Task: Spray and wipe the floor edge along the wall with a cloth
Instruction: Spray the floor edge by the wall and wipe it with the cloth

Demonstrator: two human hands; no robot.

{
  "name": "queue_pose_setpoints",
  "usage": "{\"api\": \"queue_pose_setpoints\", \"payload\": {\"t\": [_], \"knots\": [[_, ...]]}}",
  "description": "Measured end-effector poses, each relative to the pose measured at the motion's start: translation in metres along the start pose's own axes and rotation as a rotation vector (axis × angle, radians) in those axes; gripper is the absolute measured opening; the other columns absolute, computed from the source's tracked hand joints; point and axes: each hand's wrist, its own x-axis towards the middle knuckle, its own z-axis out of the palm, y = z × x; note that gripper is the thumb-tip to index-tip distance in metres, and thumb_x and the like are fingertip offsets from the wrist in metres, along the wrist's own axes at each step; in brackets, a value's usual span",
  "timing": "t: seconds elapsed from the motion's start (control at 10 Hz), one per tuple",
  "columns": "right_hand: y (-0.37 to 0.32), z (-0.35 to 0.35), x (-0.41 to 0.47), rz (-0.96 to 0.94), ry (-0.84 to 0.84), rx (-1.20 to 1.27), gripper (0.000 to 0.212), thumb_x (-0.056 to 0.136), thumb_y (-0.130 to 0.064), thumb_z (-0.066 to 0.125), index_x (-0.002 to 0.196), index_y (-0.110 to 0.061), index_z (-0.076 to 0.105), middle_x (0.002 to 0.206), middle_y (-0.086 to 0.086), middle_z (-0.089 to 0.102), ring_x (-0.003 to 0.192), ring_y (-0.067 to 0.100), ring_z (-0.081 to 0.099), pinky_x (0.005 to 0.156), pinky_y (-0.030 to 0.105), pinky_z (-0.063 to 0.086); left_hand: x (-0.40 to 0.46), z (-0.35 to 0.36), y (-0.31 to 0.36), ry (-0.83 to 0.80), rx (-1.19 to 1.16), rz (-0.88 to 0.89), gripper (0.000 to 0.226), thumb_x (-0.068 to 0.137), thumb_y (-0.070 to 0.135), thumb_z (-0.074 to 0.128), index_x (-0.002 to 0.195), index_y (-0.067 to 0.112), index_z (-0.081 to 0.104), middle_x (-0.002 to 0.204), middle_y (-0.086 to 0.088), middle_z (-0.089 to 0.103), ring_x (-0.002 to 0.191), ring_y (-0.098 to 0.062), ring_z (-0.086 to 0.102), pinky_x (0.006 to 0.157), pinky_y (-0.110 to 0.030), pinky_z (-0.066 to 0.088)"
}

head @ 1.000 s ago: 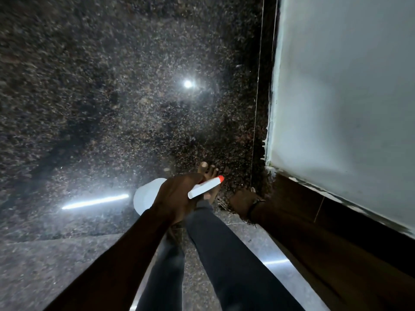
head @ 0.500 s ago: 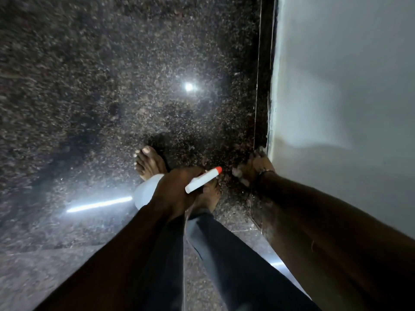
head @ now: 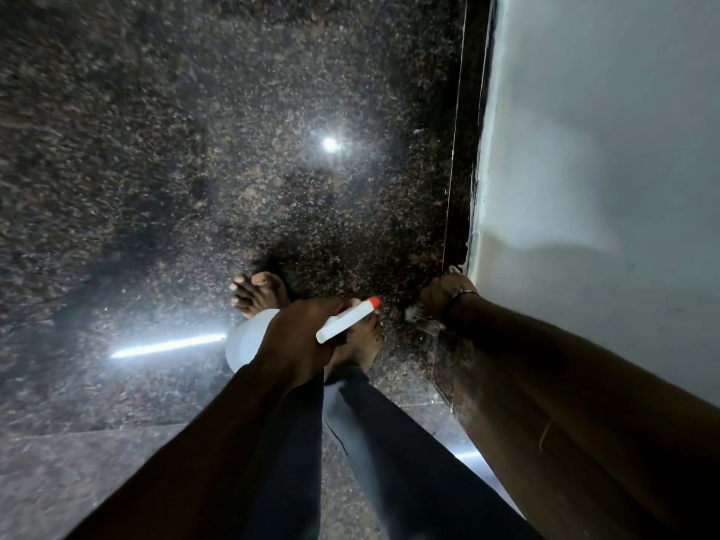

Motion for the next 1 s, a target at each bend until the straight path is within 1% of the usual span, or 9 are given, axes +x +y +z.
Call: {"api": "queue_pose_setpoints", "payload": {"t": [0.1,0.2,0.3,0.4,0.5,0.6,0.8,0.9,1.0], "knots": [[-0.002,0.002,0.006,0.056,0.016,-0.092,0.051,0.102,-0.037,0.022,0.142,-0.011,0.042,0.149,0.017,0.040,0.144,0.037,0.022,0.121,0.051,0.003,0.001,-0.010,0.006,0.090,0.041,0.044,0.024,0.079,0.034,0.053,0.094,0.020,0.064,0.083,0.000,0.069,0.075,-0.018,0.062,0.057,-0.012,0.038],[-0.013,0.008,0.008,-0.020,-0.094,-0.119,0.045,0.099,-0.041,0.036,0.134,-0.017,0.053,0.143,0.008,0.050,0.137,0.031,0.039,0.115,0.050,0.025,0.022,0.016,-0.012,0.109,-0.009,-0.005,0.021,0.082,0.039,0.060,0.097,0.025,0.063,0.084,0.004,0.069,0.071,-0.010,0.061,0.058,-0.008,0.039],[-0.019,0.007,0.000,-0.079,-0.113,-0.021,0.039,0.099,-0.036,0.038,0.126,-0.017,0.060,0.137,0.010,0.056,0.130,0.032,0.049,0.107,0.053,0.039,0.106,0.224,-0.230,0.141,0.245,0.075,0.054,0.076,0.071,0.044,0.121,0.042,0.044,0.149,0.008,0.037,0.102,-0.016,0.061,0.100,-0.041,0.043],[-0.023,0.009,-0.008,-0.064,0.035,-0.002,0.040,0.100,-0.035,0.033,0.122,-0.018,0.062,0.124,0.012,0.065,0.120,0.032,0.057,0.110,0.051,0.033,0.138,0.219,-0.232,0.096,0.170,0.243,0.046,0.076,0.060,0.052,0.115,0.037,0.049,0.122,0.008,0.053,0.089,-0.023,0.065,0.079,-0.042,0.048],[-0.013,-0.004,-0.003,-0.055,0.051,0.011,0.036,0.099,-0.031,0.038,0.120,-0.015,0.063,0.121,0.014,0.066,0.119,0.031,0.057,0.112,0.048,0.031,0.027,-0.021,0.023,-0.020,-0.080,-0.044,0.022,0.077,0.038,0.056,0.087,0.019,0.059,0.072,0.003,0.057,0.055,-0.005,0.050,0.052,-0.013,0.032],[0.002,-0.025,0.005,-0.011,0.060,0.067,0.035,0.099,-0.026,0.039,0.123,-0.011,0.059,0.127,0.013,0.062,0.122,0.029,0.055,0.110,0.045,0.032,0.027,-0.032,0.021,0.059,-0.071,0.008,0.018,0.082,0.035,0.064,0.083,0.018,0.062,0.067,0.004,0.059,0.051,-0.001,0.045,0.050,-0.012,0.034],[0.021,-0.061,0.021,0.050,0.141,-0.125,0.047,0.103,-0.031,0.023,0.141,-0.012,0.043,0.149,0.016,0.040,0.145,0.035,0.020,0.122,0.048,0.000,0.027,-0.022,-0.003,-0.024,-0.057,-0.008,0.030,0.073,0.043,0.053,0.091,0.021,0.062,0.078,-0.001,0.068,0.070,-0.018,0.064,0.060,-0.042,0.046],[0.021,-0.062,0.012,-0.071,-0.039,-0.141,0.034,0.101,-0.025,0.031,0.106,-0.019,0.064,0.136,0.011,0.055,0.135,0.030,0.041,0.119,0.050,0.018,0.021,-0.029,-0.008,-0.050,-0.067,-0.025,0.026,0.071,0.038,0.053,0.084,0.017,0.059,0.072,-0.004,0.066,0.066,-0.022,0.062,0.058,-0.042,0.045],[0.026,-0.067,0.012,-0.037,-0.012,0.032,0.036,0.102,-0.012,0.029,0.129,-0.002,0.052,0.134,0.024,0.052,0.131,0.034,0.045,0.117,0.043,0.025,0.020,-0.032,-0.017,-0.068,-0.088,-0.039,0.022,0.075,0.038,0.056,0.087,0.019,0.060,0.074,-0.001,0.066,0.067,-0.018,0.062,0.061,-0.044,0.047]]}}
